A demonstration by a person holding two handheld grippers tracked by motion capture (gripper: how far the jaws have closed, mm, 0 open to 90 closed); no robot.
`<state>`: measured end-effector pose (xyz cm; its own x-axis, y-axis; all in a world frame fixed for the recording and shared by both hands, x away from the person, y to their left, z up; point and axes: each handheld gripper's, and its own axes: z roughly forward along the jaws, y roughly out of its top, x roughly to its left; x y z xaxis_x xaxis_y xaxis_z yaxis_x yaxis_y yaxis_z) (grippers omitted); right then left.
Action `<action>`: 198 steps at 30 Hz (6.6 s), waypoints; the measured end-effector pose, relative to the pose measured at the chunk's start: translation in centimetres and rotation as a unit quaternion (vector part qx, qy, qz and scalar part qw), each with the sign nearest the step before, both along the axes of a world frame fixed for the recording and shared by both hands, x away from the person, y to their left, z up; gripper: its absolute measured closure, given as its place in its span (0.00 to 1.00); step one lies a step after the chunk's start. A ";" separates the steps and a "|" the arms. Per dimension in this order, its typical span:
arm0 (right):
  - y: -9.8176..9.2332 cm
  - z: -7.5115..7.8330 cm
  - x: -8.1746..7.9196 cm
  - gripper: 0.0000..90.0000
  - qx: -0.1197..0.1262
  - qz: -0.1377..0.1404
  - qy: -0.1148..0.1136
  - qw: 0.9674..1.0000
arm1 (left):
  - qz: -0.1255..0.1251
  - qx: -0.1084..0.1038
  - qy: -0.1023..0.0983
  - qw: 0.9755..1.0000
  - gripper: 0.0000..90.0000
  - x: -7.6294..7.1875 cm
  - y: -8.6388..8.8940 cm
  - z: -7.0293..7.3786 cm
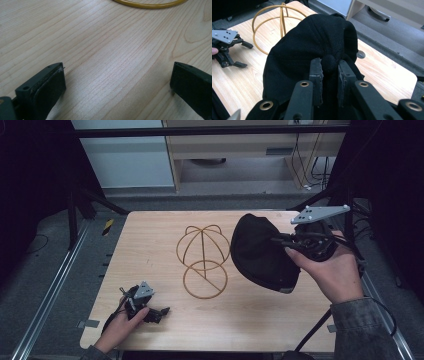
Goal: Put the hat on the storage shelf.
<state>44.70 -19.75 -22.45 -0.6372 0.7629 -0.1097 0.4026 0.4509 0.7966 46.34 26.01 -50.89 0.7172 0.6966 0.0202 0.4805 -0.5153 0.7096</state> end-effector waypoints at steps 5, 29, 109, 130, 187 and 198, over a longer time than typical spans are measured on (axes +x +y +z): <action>1.0 1.4 0.1 0.86 0.003 0.010 -0.009 1.000 | 0.000 0.001 0.001 1.000 0.00 0.0 0.0 0.0; 9.0 6.0 3.9 0.86 -0.007 0.073 -0.012 0.997 | 0.000 0.001 0.001 1.000 0.00 0.0 0.0 0.0; 17.3 0.0 8.7 0.82 -0.056 0.120 0.077 0.988 | 0.000 0.001 0.000 1.000 0.00 0.0 0.0 0.0; 17.0 -0.5 8.8 0.77 -0.044 0.114 0.081 0.989 | 0.000 0.000 0.000 1.000 0.00 0.0 0.0 0.0; 12.0 -3.0 4.5 0.07 0.014 0.027 0.035 0.999 | 0.000 0.000 0.001 1.000 0.00 0.0 0.0 0.0; 10.4 -3.6 3.5 0.07 0.005 0.017 0.023 1.000 | 0.000 0.000 0.001 1.000 0.00 0.0 0.0 0.0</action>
<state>48.20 -9.39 -26.04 -0.6675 0.7411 -0.0720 0.4232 0.4572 0.7822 46.32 26.01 -50.88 0.7174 0.6964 0.0200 0.4812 -0.5160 0.7087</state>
